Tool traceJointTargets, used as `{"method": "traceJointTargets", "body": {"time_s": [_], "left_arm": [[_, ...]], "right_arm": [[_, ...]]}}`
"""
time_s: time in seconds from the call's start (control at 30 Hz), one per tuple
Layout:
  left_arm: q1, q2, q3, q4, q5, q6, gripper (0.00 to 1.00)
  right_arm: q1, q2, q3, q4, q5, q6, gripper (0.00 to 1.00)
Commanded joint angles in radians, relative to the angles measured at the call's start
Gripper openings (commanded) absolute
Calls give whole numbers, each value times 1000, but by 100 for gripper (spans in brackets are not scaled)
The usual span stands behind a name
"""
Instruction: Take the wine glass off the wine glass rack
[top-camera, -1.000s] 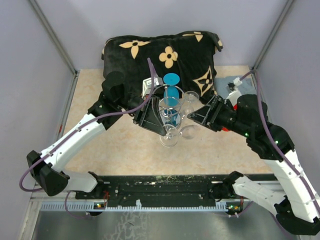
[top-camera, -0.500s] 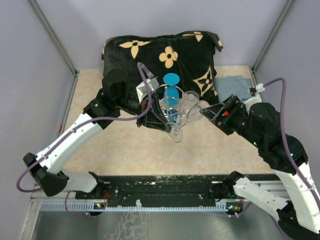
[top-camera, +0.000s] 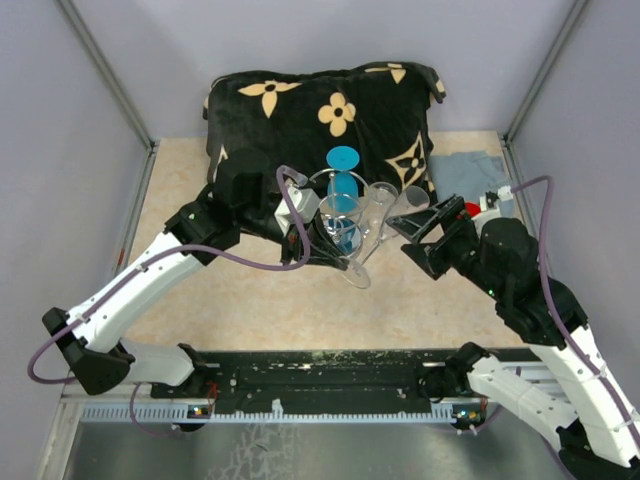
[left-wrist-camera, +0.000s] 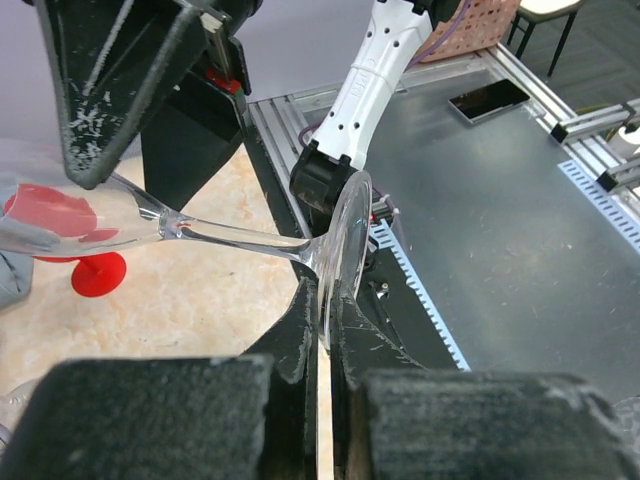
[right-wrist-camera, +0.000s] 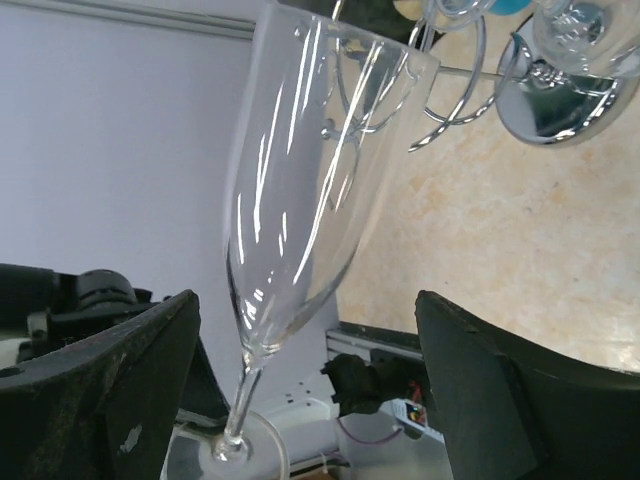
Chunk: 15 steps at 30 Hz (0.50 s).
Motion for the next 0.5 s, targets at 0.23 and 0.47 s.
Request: {"method": "traceJointTargets", "body": {"time_s": [0.23, 0.47], "left_arm": [[-56, -48, -2, -48, -25, 149, 0], [-71, -51, 8, -81, -26, 183, 0]], "right_arm": [[8, -36, -87, 249, 53, 121, 90], [7, -13, -104, 322, 66, 144, 88]]}}
